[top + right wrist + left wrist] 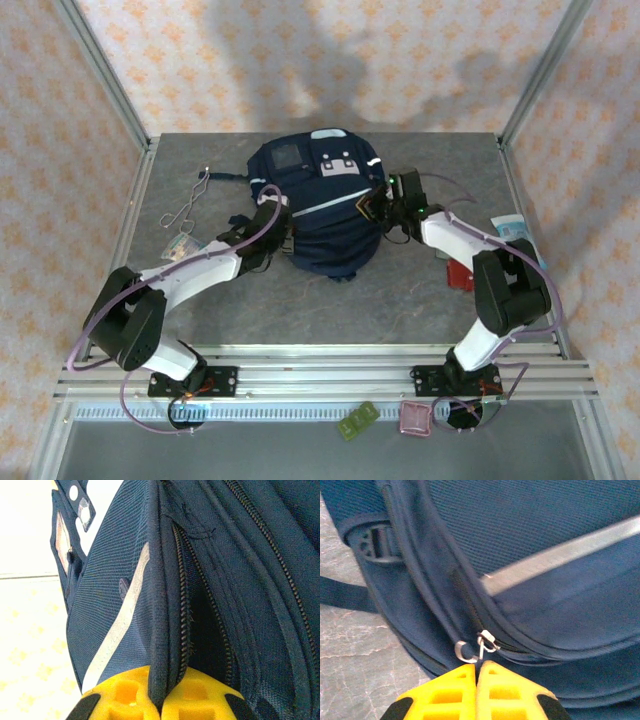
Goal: Pack books, pencil case, and school supplies into a backpack
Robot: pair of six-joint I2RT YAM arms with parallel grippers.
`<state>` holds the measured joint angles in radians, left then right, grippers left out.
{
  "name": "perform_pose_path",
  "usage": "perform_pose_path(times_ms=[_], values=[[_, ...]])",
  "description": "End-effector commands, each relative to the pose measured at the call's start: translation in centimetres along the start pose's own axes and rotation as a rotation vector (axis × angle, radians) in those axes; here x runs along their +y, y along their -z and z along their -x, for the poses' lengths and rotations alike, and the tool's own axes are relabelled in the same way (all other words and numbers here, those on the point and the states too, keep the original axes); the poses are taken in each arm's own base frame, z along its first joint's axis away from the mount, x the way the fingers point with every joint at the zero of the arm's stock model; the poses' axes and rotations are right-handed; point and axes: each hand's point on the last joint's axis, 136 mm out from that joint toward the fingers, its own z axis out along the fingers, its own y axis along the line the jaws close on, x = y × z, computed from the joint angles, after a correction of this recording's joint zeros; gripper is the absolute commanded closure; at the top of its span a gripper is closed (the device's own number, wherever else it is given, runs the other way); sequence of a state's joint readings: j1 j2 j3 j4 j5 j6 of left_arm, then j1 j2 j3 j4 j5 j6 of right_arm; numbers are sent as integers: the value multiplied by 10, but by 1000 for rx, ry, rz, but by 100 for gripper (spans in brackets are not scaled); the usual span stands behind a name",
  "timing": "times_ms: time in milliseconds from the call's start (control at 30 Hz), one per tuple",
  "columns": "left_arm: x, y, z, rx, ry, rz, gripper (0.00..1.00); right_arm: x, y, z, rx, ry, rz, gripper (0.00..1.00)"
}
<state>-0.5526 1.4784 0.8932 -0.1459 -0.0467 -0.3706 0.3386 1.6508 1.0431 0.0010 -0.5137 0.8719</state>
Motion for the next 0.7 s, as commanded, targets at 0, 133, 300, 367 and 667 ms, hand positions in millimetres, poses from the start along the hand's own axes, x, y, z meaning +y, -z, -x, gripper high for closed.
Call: perform_pose_path(times_ms=[0, 133, 300, 367, 667], values=[[-27, 3, 1, -3, -77, -38, 100, 20, 21, 57, -178, 46, 27, 100], [-94, 8, 5, -13, -141, -179, 100, 25, 28, 84, -230, 38, 27, 100], [-130, -1, 4, -16, -149, -260, 100, 33, 24, 61, -145, 18, 103, 68], [-131, -4, 3, -10, -151, -256, 100, 34, 20, 40, -101, 22, 111, 66], [-116, -15, -6, 10, -174, -176, 100, 14, -4, -22, 23, 13, 87, 87]])
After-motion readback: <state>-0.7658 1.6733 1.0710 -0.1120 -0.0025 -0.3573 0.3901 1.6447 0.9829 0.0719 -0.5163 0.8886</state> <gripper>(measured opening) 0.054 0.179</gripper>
